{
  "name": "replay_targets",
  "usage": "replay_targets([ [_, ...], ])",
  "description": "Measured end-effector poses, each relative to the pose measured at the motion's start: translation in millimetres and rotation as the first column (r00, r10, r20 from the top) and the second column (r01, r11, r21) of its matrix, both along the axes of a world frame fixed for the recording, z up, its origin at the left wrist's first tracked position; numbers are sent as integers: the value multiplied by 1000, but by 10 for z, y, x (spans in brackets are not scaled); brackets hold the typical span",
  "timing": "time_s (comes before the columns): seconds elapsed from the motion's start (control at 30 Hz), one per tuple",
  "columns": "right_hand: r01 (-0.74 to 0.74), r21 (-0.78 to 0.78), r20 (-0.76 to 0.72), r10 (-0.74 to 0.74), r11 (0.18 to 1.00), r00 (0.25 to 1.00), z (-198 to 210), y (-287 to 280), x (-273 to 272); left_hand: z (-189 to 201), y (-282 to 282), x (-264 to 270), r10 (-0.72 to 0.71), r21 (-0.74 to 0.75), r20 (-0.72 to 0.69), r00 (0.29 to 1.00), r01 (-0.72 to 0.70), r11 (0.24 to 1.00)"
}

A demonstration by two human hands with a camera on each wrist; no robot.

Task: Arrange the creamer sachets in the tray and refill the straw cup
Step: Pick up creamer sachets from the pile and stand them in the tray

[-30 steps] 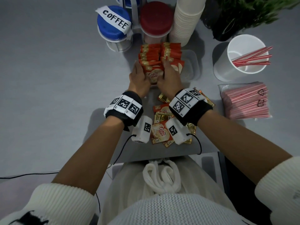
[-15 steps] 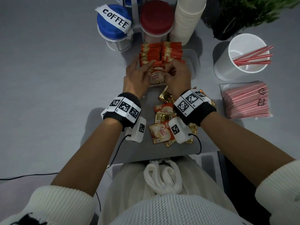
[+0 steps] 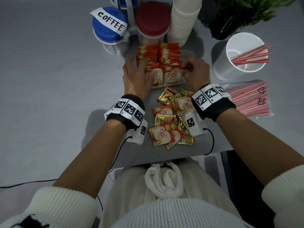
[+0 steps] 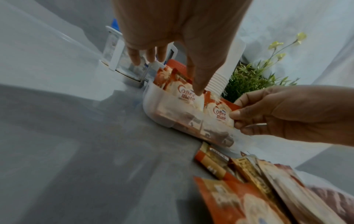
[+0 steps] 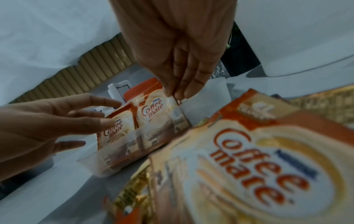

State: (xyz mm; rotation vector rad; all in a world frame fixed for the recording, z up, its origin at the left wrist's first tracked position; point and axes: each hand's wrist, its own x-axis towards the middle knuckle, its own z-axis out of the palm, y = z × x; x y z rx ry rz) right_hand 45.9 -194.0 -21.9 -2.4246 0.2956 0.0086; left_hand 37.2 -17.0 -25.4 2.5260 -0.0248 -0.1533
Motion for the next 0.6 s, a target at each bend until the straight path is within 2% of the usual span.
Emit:
replay_targets([
  [0.13,37,-16,6,-36,999,999,1,34,1,1,-110,26,-66,85,9,998,65,994],
  [0.27,108,-33,39,-107,994,994,10,-2,16,-54,-76,35,-38,55,88,995,33,998],
  [0.33,93,-32,30,-92,995,995,12,-4,14,-81,-43,32,-21,59,132,991,13,998],
  [0.47,-39,42,-3,40,998,999,-13,77,-3,-77,-54,71,-54,102,70,996,47,994],
  [0.53,-40,69,-7,40,997,999,-14,108,7,-82,-71,78,-67,87,38,997,63,994],
  [0.6,20,89,-69,-14,996,998,-21,114,28,-94,-87,68,-43,36,64,997,41,998],
])
